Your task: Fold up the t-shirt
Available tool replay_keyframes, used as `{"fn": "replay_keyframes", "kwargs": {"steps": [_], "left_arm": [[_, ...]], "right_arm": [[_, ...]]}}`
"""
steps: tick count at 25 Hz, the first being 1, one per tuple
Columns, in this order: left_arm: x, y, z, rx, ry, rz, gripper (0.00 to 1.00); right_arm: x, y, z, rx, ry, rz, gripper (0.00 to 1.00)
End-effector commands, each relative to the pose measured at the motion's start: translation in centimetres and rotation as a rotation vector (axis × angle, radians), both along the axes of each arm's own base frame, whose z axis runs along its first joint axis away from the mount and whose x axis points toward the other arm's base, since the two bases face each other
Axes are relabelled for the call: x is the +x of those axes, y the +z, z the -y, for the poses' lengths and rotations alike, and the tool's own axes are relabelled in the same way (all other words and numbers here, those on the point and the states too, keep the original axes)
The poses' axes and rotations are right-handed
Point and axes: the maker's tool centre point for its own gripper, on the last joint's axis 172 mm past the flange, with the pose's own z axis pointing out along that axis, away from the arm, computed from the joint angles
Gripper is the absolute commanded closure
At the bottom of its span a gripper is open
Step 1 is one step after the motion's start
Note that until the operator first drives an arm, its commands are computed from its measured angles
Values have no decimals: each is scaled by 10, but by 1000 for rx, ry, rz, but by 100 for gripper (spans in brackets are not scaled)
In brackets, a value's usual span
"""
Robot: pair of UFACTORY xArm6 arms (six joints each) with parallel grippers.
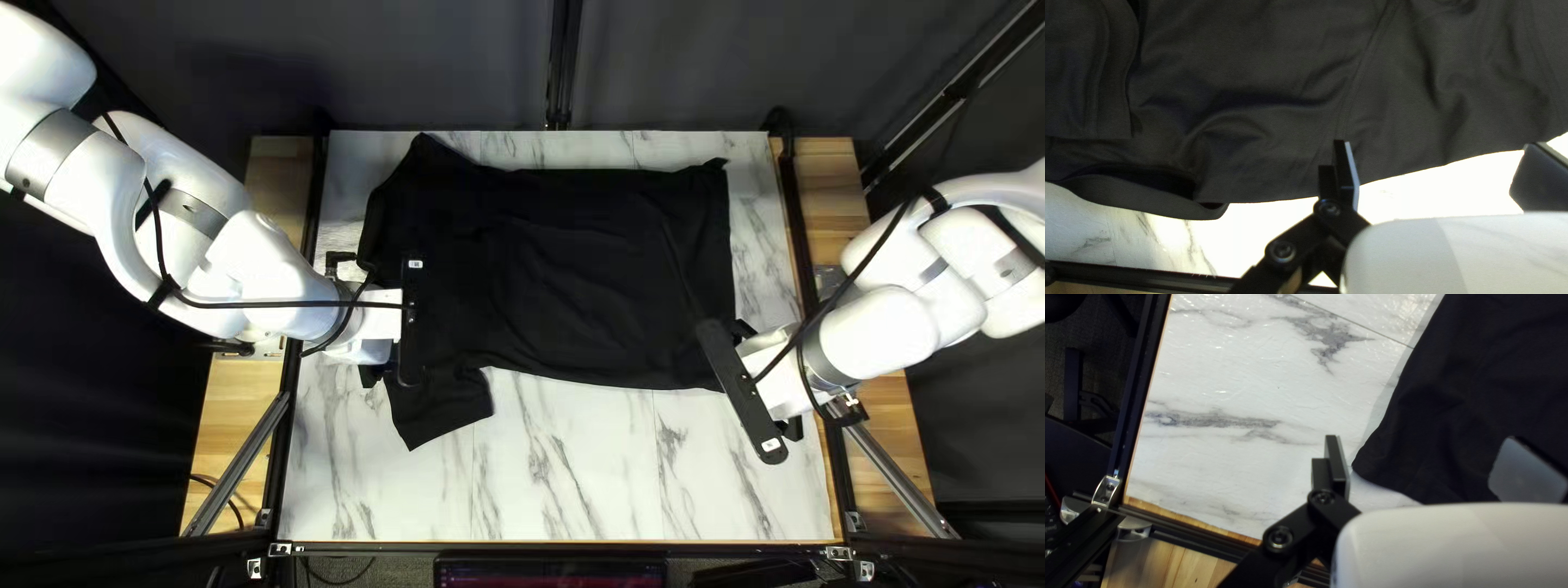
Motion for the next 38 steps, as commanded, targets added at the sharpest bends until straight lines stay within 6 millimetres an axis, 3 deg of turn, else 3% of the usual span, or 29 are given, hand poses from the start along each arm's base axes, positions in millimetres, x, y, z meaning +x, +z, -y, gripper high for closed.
{"fn": "replay_keyframes", "kwargs": {"steps": [1, 8, 13, 19, 25, 28, 33, 35, 38], "left_arm": [[11, -14, 5, 15, 13, -19, 0], [33, -53, 9, 25, -23, -78, 0], [28, -67, 4, 51, -47, -115, 0], [17, -70, 4, 52, -55, -130, 0], [42, -72, 19, 62, -64, -121, 0], [44, -74, 17, 67, -62, -124, 0], [43, -75, 18, 67, -57, -124, 0], [42, -74, 19, 68, -57, -124, 0], [38, -73, 19, 70, -53, -123, 0]], "right_arm": [[0, -23, 9, -11, 4, -30, 0], [-15, -72, 31, -18, -38, -96, 0], [-20, -83, 32, -20, -43, -101, 0], [-20, -90, 29, -18, -41, -106, 0], [-20, -103, 28, -6, -44, -107, 0], [-20, -107, 26, -3, -44, -112, 0], [-24, -121, 22, 3, -43, -121, 14], [-28, -128, 18, 3, -48, -127, 24], [-32, -135, 10, 4, -58, -131, 20]]}}
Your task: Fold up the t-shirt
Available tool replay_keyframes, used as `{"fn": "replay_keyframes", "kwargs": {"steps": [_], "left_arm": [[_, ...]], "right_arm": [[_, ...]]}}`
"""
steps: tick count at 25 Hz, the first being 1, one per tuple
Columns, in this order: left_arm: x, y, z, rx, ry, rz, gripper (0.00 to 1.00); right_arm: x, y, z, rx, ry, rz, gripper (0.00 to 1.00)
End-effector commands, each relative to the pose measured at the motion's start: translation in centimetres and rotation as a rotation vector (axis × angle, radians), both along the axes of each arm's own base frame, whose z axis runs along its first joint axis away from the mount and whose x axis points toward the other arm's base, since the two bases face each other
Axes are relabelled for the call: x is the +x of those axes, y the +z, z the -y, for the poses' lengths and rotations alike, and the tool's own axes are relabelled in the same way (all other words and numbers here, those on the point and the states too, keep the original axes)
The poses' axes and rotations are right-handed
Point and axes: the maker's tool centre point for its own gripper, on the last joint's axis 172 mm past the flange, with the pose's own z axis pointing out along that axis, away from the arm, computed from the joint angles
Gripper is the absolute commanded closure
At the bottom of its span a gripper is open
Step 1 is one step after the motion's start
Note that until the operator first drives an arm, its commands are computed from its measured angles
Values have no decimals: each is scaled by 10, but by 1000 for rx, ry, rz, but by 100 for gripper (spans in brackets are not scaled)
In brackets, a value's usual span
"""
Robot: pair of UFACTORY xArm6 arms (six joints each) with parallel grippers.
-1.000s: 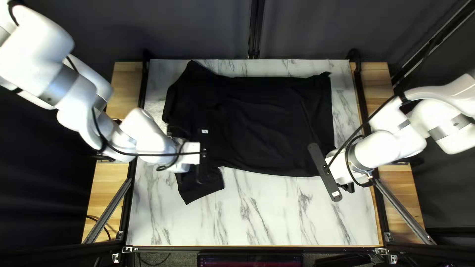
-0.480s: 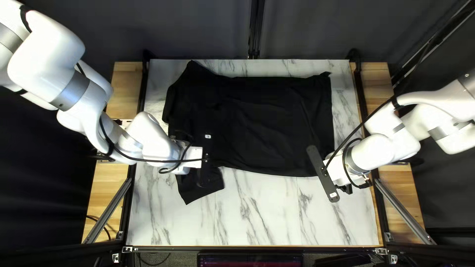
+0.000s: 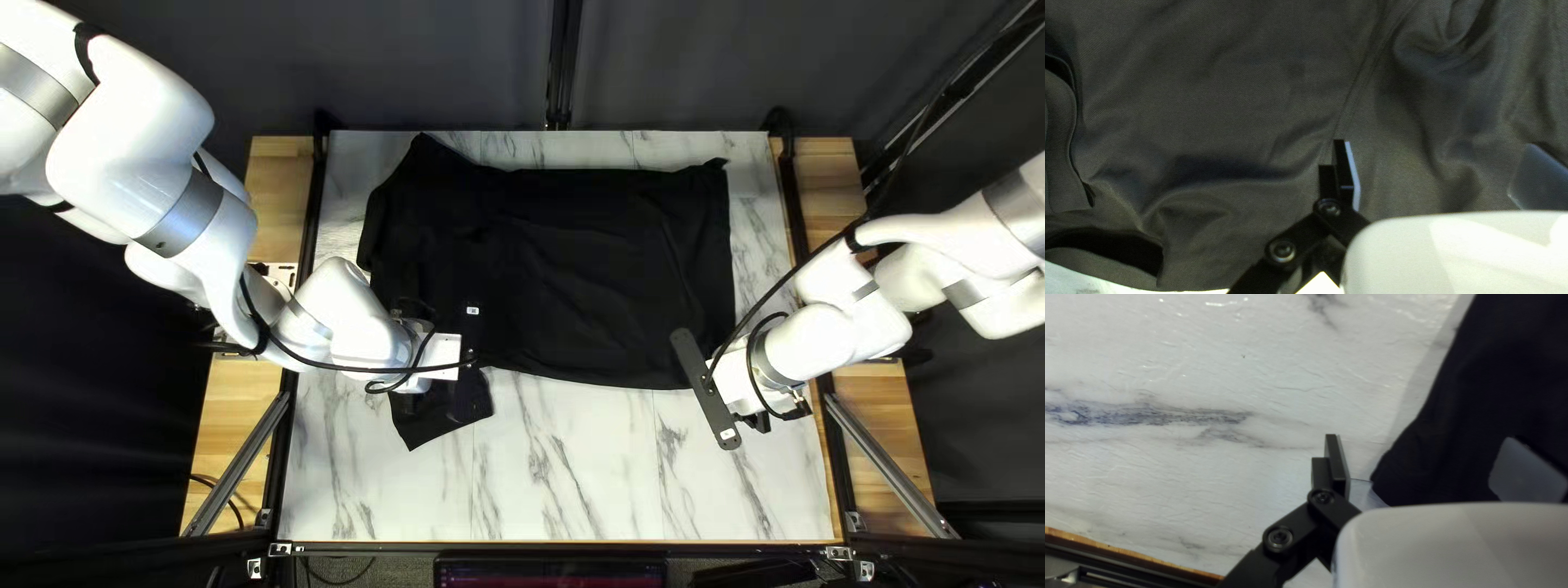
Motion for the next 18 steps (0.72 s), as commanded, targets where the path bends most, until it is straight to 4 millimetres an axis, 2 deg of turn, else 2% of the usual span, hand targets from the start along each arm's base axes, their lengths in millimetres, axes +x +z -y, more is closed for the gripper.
{"fn": "replay_keyframes", "kwargs": {"steps": [1, 6, 10, 18], "left_arm": [[-5, 1, 1, 3, 4, 1, 0], [-8, 0, 3, 7, 11, 1, 0], [-8, -1, 3, 7, 13, 3, 0], [-9, 1, 4, 8, 12, 5, 0]], "right_arm": [[-3, -8, -9, 1, -14, -6, 20], [-5, -9, -18, -6, -21, -17, 19], [-6, -11, -28, -7, -18, -22, 13], [-6, -15, -30, -4, -14, -22, 14]]}}
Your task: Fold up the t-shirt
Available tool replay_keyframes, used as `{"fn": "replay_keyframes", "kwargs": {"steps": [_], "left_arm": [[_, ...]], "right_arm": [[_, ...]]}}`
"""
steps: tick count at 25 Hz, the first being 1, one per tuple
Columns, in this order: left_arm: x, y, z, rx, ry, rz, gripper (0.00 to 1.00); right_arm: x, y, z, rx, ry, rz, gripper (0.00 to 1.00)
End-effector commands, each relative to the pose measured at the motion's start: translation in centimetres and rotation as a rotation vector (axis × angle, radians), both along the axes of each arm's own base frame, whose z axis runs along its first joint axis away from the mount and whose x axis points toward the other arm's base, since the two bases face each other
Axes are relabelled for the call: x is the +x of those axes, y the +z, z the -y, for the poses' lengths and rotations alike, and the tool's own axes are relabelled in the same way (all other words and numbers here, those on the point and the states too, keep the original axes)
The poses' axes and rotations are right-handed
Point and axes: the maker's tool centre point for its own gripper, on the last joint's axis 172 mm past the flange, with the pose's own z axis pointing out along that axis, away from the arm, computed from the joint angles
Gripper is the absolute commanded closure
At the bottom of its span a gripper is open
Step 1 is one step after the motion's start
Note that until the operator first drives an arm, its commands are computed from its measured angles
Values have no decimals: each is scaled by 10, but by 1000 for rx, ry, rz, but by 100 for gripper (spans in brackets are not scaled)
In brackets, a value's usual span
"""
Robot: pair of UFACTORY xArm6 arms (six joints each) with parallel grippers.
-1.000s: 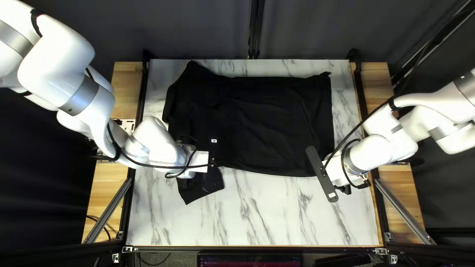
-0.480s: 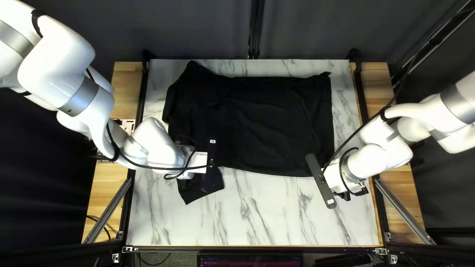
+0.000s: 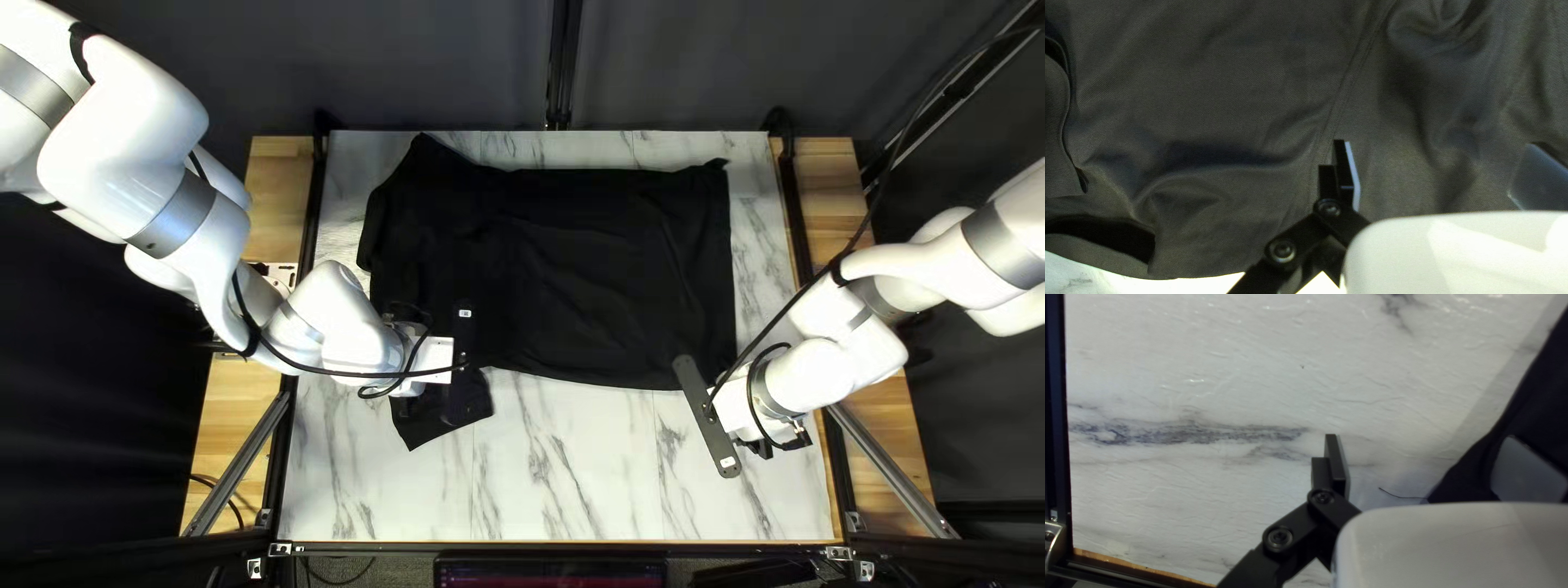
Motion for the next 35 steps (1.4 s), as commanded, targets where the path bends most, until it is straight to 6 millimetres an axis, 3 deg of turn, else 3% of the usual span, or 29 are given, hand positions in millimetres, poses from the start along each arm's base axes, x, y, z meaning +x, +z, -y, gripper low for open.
{"fn": "replay_keyframes", "kwargs": {"steps": [1, 7, 9, 11, 14, 15, 21, 22, 23, 24, 25, 26, 31, 35], "left_arm": [[0, 0, 1, 1, -1, 0, 0], [-9, 0, 11, 3, -2, 2, 0], [-12, -1, 13, 4, -2, 1, 0], [-15, -4, 12, 3, -2, -1, 0], [-16, -9, 6, -2, -1, -3, 0], [-17, -10, 3, -2, -3, -4, 0], [-47, -4, -22, -7, -10, -24, 0], [-52, -1, -26, -7, -12, -30, 0], [-56, 0, -29, -8, -14, -34, 0], [-61, 0, -33, -11, -21, -44, 0], [-65, 0, -37, -14, -27, -52, 0], [-68, -1, -41, -18, -32, -62, 0], [-92, -11, -69, -35, -53, -119, 0], [-97, -18, -78, -42, -51, -142, 0]], "right_arm": [[-3, 0, 4, -1, -3, -2, 14], [-12, 7, 13, -5, -18, -4, 17], [-12, 9, 16, -7, -22, -5, 27], [-13, 10, 20, -8, -25, -7, 46], [-12, 10, 26, -10, -29, -10, 54], [-11, 10, 27, -11, -30, -11, 65], [-12, 6, 32, -11, -28, -13, 70], [-12, 6, 32, -11, -27, -13, 69], [-12, 5, 32, -11, -27, -12, 59], [-12, 5, 32, -10, -27, -12, 59], [-12, 5, 32, -10, -26, -12, 9], [-11, 6, 32, -9, -27, -11, 0], [-12, 6, 32, -11, -26, -11, 0], [-12, 7, 32, -13, -26, -12, 0]]}}
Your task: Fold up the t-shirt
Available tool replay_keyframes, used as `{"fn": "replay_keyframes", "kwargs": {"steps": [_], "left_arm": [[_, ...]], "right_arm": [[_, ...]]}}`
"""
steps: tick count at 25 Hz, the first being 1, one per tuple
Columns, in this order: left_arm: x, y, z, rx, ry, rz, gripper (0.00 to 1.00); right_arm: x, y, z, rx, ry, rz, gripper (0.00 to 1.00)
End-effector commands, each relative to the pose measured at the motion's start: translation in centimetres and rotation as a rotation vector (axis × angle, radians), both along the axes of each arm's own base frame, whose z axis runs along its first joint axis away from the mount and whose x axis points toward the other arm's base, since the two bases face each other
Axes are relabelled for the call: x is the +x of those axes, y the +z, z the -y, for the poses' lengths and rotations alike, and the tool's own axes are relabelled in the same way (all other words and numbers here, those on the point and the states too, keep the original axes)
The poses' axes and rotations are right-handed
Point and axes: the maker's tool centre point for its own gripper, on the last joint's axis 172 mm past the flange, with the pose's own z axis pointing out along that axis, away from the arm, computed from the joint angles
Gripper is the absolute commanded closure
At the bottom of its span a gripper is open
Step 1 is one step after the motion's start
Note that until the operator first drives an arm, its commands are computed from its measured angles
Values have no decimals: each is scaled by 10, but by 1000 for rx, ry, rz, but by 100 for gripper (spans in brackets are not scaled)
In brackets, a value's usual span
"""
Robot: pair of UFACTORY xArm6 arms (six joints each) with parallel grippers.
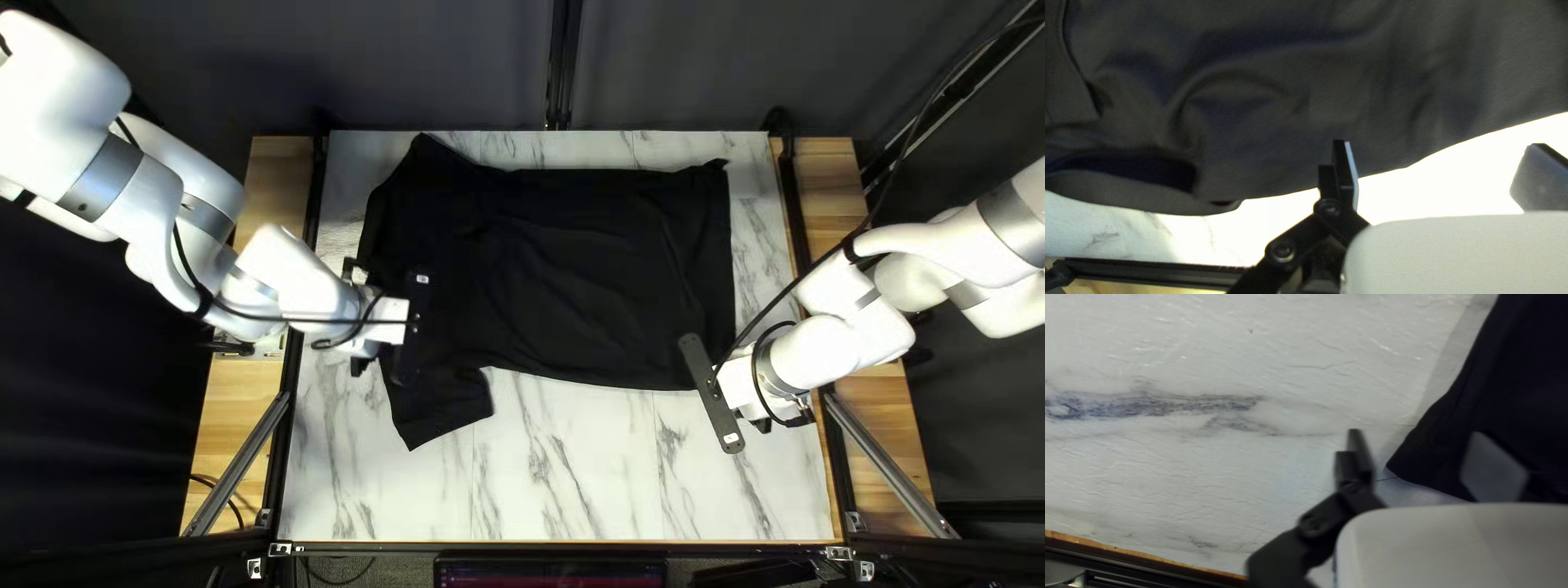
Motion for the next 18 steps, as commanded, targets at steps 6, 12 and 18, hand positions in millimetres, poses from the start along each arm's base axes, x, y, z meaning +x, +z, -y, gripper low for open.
{"fn": "replay_keyframes", "kwargs": {"steps": [6, 12, 18], "left_arm": [[-10, -13, -19, -11, 5, -31, 0], [-10, -16, -23, -9, 7, -34, 73], [-13, -11, -21, -1, 4, -39, 100]], "right_arm": [[0, 2, -1, -6, 0, -1, 0], [1, 2, -2, -7, 1, 0, 0], [2, 2, -3, -7, 2, 1, 0]]}}
